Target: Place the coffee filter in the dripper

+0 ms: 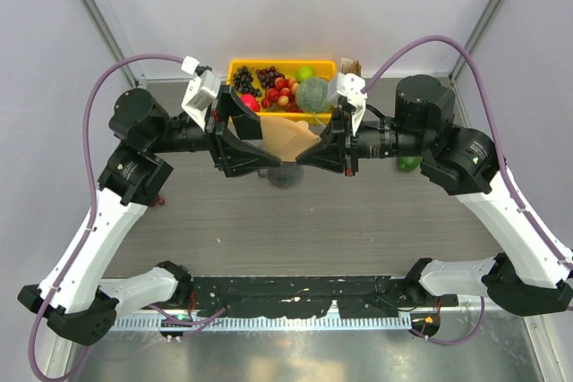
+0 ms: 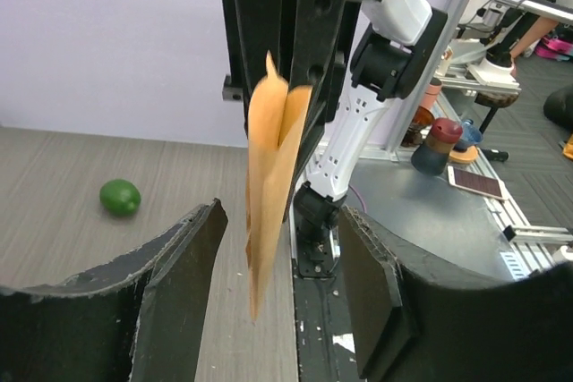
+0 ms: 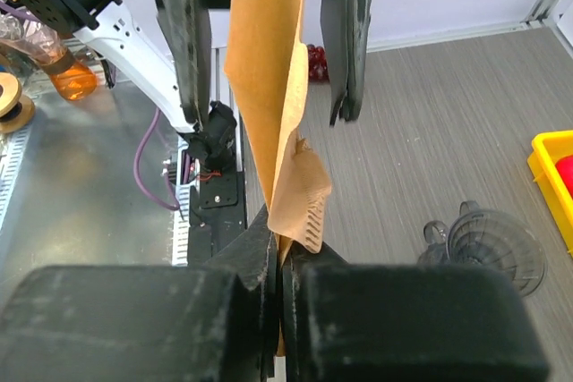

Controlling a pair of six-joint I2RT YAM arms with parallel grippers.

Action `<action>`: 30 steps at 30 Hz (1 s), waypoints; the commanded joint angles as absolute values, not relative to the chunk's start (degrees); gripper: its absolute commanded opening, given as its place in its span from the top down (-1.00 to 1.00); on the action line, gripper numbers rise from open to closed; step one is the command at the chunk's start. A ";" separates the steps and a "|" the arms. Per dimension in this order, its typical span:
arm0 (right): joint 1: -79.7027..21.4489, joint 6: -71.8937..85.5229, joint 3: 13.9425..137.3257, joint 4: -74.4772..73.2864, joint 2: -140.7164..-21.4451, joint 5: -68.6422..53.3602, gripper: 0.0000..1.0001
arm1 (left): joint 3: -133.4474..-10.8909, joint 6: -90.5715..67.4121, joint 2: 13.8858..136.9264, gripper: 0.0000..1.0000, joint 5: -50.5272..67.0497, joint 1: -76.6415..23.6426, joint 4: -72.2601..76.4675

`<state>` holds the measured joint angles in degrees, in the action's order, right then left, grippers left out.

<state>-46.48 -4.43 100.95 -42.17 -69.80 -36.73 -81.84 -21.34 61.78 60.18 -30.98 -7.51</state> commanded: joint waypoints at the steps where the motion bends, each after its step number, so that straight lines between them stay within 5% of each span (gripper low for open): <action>1: -46.41 -6.41 100.63 -42.97 -69.08 -36.56 0.90 | -85.51 -25.57 62.13 -0.23 57.48 -30.76 -2.12; 4: -46.49 -7.29 100.63 -44.03 -69.17 -36.39 0.91 | -86.04 -27.07 62.40 -0.04 57.31 -30.76 -0.44; 9: -46.41 -8.87 101.07 -46.84 -69.17 -36.12 0.90 | -85.34 -26.98 62.05 1.00 56.60 -30.67 -0.35; 13: -46.49 -11.15 102.74 -49.91 -69.52 -34.98 0.90 | -84.20 -25.06 61.35 1.00 56.42 -30.41 -1.22; 14: -46.49 -11.60 103.09 -50.79 -69.78 -34.98 0.90 | -85.07 -22.96 61.52 0.75 57.12 -30.41 -3.67; 16: -46.41 -13.18 104.76 -54.21 -70.83 -34.81 0.90 | -88.40 -17.95 62.57 -0.12 58.36 -30.32 -13.21; 17: -46.41 -13.97 105.29 -55.10 -71.10 -34.80 0.90 | -89.90 -14.80 62.67 -0.29 58.36 -30.41 -17.45; 21: -46.49 -17.83 105.20 -58.00 -71.45 -34.19 0.90 | -91.67 -4.77 61.88 -0.44 57.83 -30.41 -26.70; 30: -48.78 -27.42 111.00 -67.32 -75.85 -27.78 0.90 | -101.51 5.80 66.09 -0.24 52.66 -30.94 -42.01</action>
